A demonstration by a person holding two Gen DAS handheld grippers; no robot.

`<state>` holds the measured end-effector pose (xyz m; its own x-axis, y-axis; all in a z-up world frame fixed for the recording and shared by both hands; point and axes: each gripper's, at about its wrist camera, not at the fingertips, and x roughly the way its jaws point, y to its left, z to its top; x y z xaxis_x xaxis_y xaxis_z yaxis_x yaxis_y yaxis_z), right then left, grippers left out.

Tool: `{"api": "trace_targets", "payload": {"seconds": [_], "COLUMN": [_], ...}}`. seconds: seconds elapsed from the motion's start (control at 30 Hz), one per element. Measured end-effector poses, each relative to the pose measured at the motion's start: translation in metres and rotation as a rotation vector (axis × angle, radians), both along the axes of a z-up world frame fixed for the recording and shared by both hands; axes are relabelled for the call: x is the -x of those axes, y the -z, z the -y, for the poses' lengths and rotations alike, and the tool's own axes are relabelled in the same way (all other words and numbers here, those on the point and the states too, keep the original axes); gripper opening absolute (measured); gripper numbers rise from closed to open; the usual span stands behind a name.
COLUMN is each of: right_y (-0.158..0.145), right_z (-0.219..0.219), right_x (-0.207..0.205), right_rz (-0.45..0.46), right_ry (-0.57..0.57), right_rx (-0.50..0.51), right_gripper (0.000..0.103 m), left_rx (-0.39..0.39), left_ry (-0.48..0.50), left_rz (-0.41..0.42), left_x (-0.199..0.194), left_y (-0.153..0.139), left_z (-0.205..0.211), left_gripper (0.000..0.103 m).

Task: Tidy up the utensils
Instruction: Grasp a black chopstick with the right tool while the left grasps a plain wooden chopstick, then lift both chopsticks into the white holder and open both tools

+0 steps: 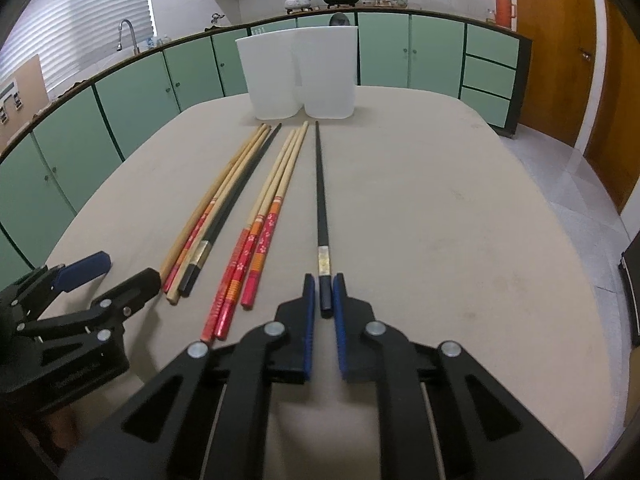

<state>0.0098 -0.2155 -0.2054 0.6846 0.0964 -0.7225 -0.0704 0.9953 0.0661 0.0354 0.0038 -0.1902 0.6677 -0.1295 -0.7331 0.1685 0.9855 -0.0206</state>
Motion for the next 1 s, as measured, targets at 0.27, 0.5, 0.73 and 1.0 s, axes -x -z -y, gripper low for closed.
{"api": "trace_targets", "payload": {"seconds": [0.27, 0.5, 0.73, 1.0], "right_y": [0.002, -0.005, -0.037, -0.074], "right_z": [0.0, 0.004, 0.007, 0.011], "right_x": [-0.003, -0.001, 0.005, 0.008], "right_rz": [0.006, 0.034, 0.107, 0.189], "right_ry": [0.008, 0.016, 0.013, 0.014], "right_rx": [-0.004, -0.041, -0.05, -0.057], "right_gripper": [0.008, 0.006, 0.006, 0.006], "left_rx": [-0.015, 0.031, 0.033, 0.055], "left_ry": [-0.021, -0.015, -0.028, -0.025], "left_rz": [0.011, 0.01, 0.099, 0.232], "left_x": [-0.009, -0.012, -0.004, 0.004], "left_y": [0.002, -0.003, -0.035, -0.085], "left_z": [0.007, 0.007, 0.006, 0.007], "left_gripper": [0.038, 0.007, 0.007, 0.007]}}
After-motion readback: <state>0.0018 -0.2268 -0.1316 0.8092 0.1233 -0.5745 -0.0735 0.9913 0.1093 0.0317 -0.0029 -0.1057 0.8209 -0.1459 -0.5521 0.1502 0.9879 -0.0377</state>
